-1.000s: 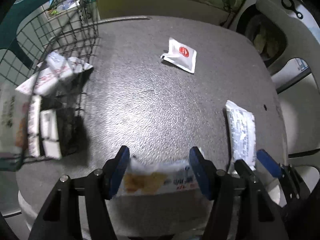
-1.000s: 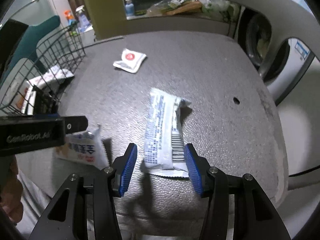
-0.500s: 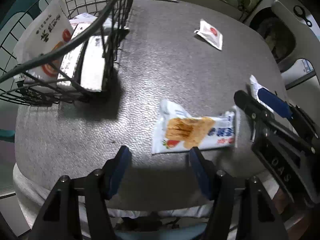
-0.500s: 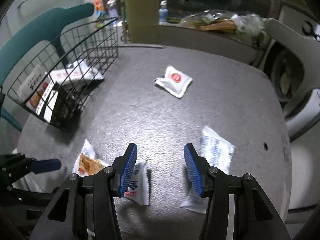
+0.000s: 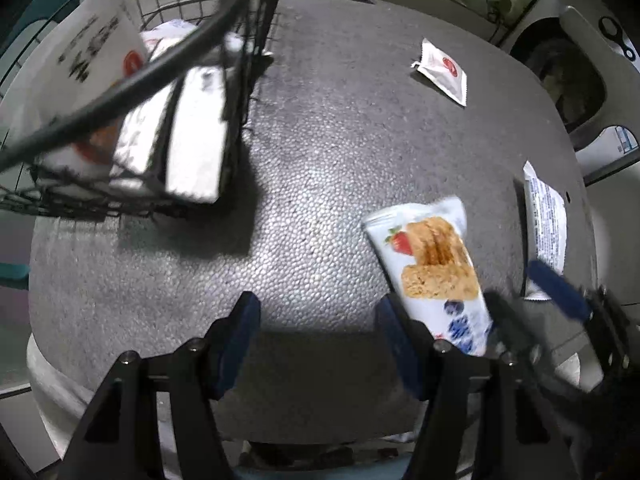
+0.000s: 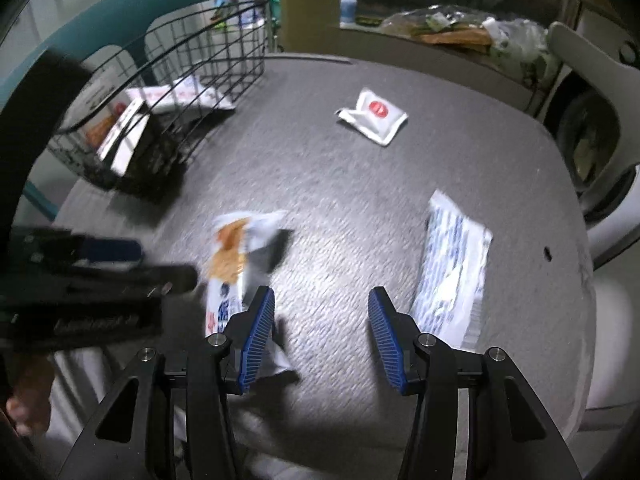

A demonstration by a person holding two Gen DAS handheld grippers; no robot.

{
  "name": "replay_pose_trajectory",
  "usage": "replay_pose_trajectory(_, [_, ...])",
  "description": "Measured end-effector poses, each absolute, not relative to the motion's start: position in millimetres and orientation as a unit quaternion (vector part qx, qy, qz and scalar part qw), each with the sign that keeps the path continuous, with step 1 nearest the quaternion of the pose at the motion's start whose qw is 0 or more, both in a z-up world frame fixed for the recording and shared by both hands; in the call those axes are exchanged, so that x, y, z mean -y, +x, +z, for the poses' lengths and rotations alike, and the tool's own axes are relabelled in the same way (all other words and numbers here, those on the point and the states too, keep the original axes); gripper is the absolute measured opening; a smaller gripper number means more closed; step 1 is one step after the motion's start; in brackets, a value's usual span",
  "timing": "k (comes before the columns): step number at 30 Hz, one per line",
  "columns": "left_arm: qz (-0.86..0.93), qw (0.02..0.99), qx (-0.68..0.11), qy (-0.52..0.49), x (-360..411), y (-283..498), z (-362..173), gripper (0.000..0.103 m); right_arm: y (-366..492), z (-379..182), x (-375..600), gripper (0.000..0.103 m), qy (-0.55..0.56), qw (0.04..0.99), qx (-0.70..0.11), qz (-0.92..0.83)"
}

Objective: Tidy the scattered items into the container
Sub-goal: 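Grasp the snack bar with the left gripper while the right holds the sachet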

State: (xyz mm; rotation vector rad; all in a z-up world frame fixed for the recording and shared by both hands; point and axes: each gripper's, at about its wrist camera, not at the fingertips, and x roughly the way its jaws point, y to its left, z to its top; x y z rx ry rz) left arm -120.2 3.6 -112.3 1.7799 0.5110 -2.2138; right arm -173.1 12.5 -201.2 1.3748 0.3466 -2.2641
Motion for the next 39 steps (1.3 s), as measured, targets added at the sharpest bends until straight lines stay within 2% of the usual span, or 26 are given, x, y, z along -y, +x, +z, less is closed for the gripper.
replay_pose_trajectory(5, [-0.765,0.122,-0.162,0.611,-11,-126,-107,0.068,-163,-200,-15,0.049,0.499,0.232,-0.122,-0.826])
replay_pose_trajectory(12, [-0.775,0.105,-0.186,0.595,-16,-117,-84,0.068,-184,-175,-65,0.049,0.484,0.172,-0.07,-0.855])
replay_pose_trajectory(18, [-0.775,0.08,-0.169,0.604,-46,-131,-82,0.071,-205,-186,-89,0.049,0.501,0.142,-0.05,-0.853])
replay_pose_trajectory(28, [-0.772,0.067,-0.177,0.607,-53,-153,-91,0.074,-226,-212,-90,0.049,0.519,0.153,-0.015,-0.841])
replay_pose_trajectory(39, [-0.762,0.072,-0.173,0.62,-49,-153,-100,0.074,-230,-222,-80,0.049,0.525,0.152,-0.022,-0.837])
